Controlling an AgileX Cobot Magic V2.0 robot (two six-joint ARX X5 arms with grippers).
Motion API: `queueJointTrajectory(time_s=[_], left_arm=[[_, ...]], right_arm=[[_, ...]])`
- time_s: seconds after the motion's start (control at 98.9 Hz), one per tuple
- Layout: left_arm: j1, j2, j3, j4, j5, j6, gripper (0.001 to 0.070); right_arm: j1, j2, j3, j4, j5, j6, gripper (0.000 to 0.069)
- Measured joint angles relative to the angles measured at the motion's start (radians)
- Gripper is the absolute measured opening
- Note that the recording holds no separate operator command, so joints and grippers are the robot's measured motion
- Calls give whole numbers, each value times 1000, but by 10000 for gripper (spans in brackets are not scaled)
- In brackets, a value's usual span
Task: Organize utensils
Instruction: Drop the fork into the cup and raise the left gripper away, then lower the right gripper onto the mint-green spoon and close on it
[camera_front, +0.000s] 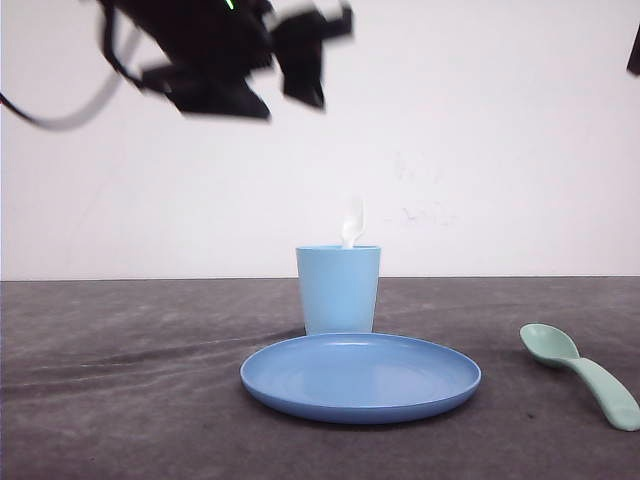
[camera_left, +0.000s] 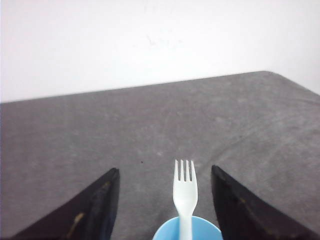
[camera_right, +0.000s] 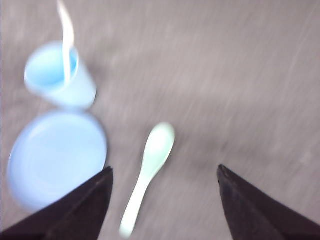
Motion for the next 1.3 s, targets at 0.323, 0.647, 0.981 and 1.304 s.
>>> queueJointTrajectory(time_s=[0.323, 0.647, 0.981, 1.304], left_arm=[[-12, -385, 0, -487, -3, 3, 351], [-23, -589, 0, -846, -3, -25, 351], [-23, -687, 0, -990, -3, -65, 351], [-23, -759, 0, -1032, -3, -75, 351]], right_arm=[[171, 147, 0, -32, 32, 97, 413], [260, 382, 0, 19, 143, 231, 413], [324, 579, -3, 60, 195, 315, 413], [324, 657, -5, 74, 240, 345, 396]])
